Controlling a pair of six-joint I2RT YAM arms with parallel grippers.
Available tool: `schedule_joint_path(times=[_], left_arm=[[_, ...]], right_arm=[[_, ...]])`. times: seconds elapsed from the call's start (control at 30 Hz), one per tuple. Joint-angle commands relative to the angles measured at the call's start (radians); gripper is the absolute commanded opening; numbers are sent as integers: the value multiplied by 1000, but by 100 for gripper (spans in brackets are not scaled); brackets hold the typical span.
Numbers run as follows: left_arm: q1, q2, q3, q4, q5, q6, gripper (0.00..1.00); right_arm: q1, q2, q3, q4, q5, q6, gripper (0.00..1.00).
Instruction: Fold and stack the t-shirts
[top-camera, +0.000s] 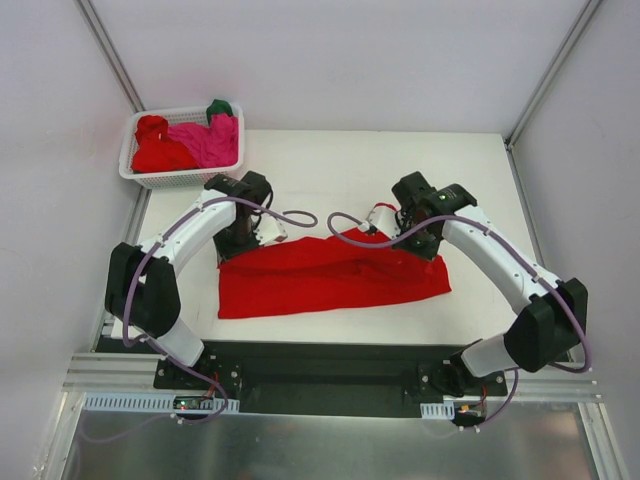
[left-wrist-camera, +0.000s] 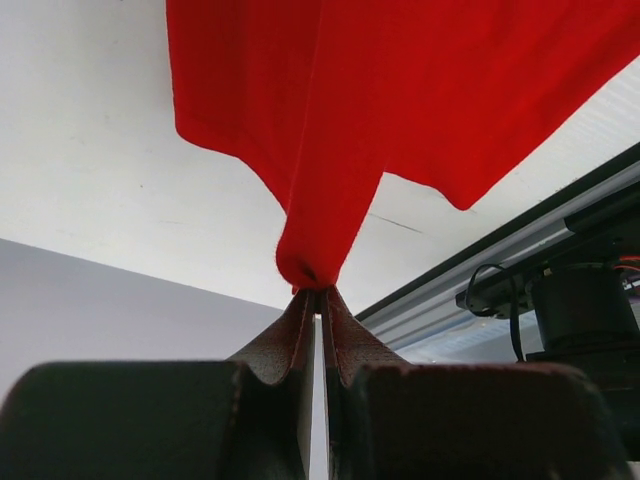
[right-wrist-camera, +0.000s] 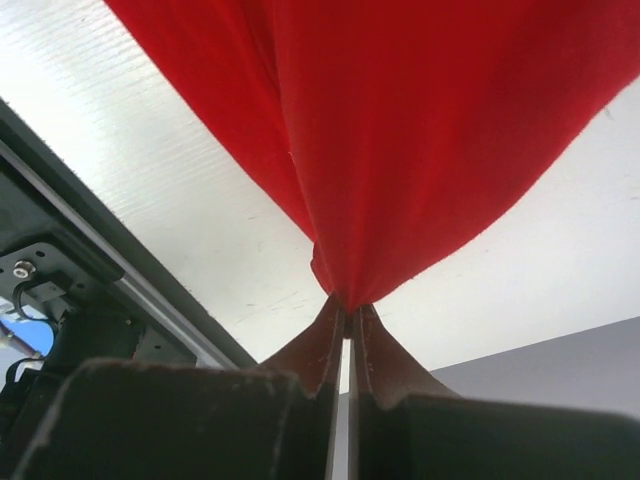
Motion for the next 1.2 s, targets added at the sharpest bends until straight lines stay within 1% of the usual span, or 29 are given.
schedule_joint_path(times=[0.0, 0.67, 0.8, 0.9, 0.93, 1.0, 1.03, 1.07, 1.17], left_arm=[[-12, -24, -3, -57, 47, -17, 0], [-29, -23, -34, -133, 96, -30, 0], [-29, -12, -66, -121, 96, -47, 0], [-35, -3, -63, -120, 107, -60, 0], [-36, -1, -63, -120, 111, -61, 17], [-40, 0, -49, -120, 116, -64, 49], [-41, -1, -43, -121, 119, -66, 77], [-41, -3, -37, -121, 121, -66, 99], [-43, -3, -26, -127, 118, -61, 99]], right_arm=[[7, 26, -3, -95, -42, -24, 1], [16, 88, 2, -208, -65, -70, 1], [33, 127, 23, -260, -137, -71, 1], [43, 137, 32, -283, -180, -79, 1], [46, 138, 34, -283, -186, -79, 1], [47, 137, 37, -274, -182, -76, 1], [46, 135, 36, -263, -171, -75, 1], [44, 132, 34, -260, -169, -76, 1], [44, 132, 31, -257, -162, -75, 1]])
